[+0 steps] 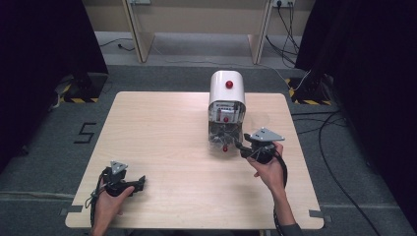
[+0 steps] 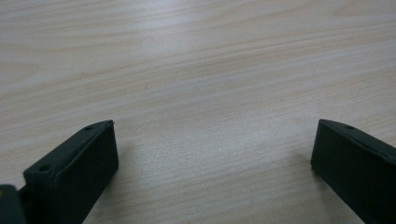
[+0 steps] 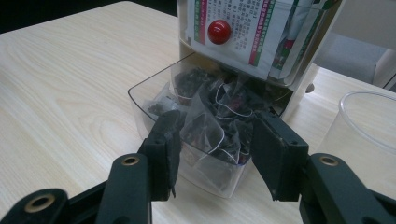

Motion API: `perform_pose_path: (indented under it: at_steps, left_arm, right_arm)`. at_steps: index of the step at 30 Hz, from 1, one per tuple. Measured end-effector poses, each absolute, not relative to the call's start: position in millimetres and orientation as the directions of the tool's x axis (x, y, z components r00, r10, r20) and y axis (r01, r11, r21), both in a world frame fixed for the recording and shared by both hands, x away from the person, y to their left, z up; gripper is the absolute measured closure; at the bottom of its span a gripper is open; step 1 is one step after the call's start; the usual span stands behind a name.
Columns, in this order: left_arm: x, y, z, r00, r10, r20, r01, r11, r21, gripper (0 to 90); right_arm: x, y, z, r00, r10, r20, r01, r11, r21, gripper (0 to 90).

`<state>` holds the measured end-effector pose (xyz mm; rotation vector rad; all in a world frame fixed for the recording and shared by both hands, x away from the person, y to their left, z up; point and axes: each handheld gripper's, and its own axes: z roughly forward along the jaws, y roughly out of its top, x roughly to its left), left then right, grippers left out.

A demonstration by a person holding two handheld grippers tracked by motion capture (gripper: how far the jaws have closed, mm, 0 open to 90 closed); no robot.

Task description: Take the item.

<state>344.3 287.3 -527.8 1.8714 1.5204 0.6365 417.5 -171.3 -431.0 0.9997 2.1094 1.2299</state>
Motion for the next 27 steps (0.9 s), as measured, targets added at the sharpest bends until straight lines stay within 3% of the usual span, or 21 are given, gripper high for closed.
perform_pose_path:
  at_steps: [27]
  left_arm:
    - [344,287,-528,0.213,0.977,-0.023,0.669,-0.129,0.732,0.0]
  right_arm:
    - [448,-148,-447,-0.62,0.785,0.0,0.392,0.31,0.866,59.0]
